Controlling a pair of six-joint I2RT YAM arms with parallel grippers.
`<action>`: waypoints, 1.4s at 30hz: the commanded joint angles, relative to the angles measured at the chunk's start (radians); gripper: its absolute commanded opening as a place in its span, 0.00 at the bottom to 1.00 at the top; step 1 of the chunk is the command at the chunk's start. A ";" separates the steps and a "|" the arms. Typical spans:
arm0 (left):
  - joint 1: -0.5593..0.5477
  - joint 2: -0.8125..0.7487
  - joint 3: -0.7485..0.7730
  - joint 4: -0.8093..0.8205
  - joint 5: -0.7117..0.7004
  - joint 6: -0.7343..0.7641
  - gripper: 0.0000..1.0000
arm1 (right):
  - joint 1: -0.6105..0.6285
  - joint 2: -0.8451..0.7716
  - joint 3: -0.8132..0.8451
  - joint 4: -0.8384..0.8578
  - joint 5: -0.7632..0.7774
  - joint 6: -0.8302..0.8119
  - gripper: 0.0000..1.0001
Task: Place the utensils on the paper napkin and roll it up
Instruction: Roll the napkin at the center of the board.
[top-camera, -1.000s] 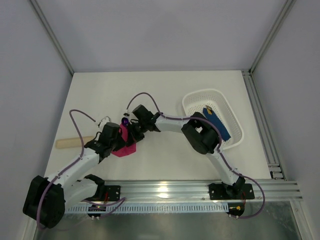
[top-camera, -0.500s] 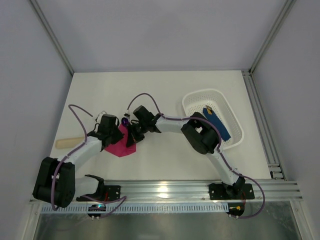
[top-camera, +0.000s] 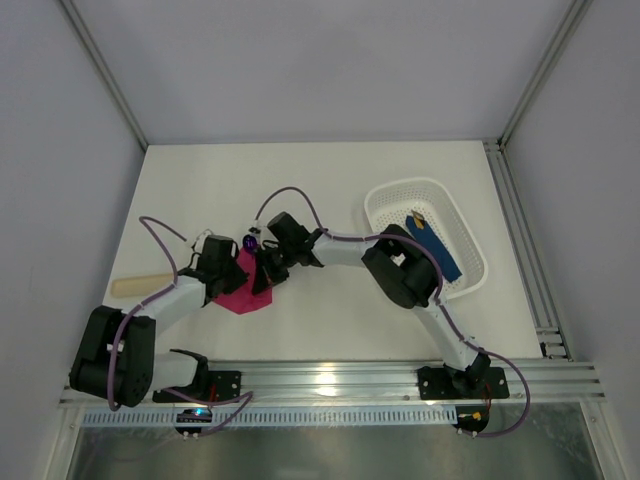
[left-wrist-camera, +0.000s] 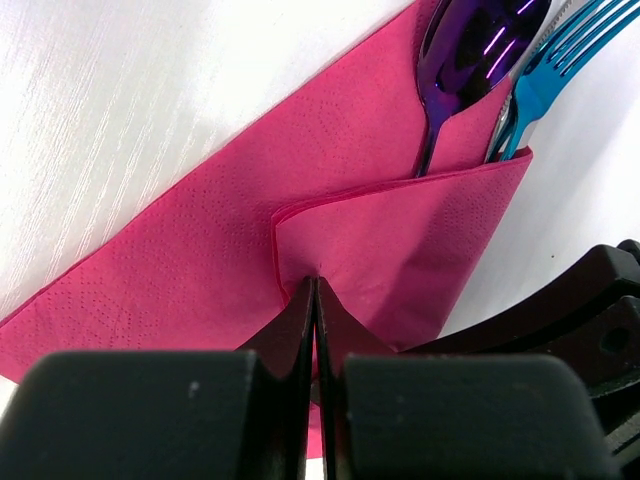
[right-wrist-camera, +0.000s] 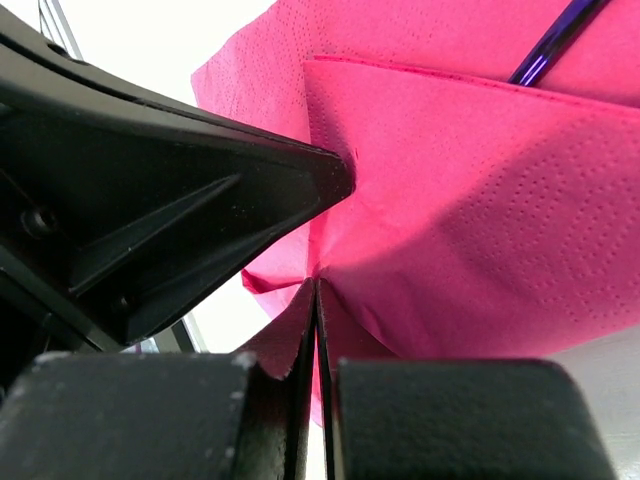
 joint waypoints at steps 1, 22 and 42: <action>0.014 0.025 -0.027 0.035 -0.030 -0.005 0.00 | 0.005 -0.032 -0.043 -0.009 0.024 -0.002 0.04; 0.075 0.088 -0.023 0.046 0.030 0.009 0.00 | 0.004 -0.084 -0.249 0.180 -0.082 0.026 0.04; 0.077 0.085 -0.012 0.034 0.050 0.029 0.00 | -0.038 -0.207 -0.295 0.252 -0.167 0.011 0.07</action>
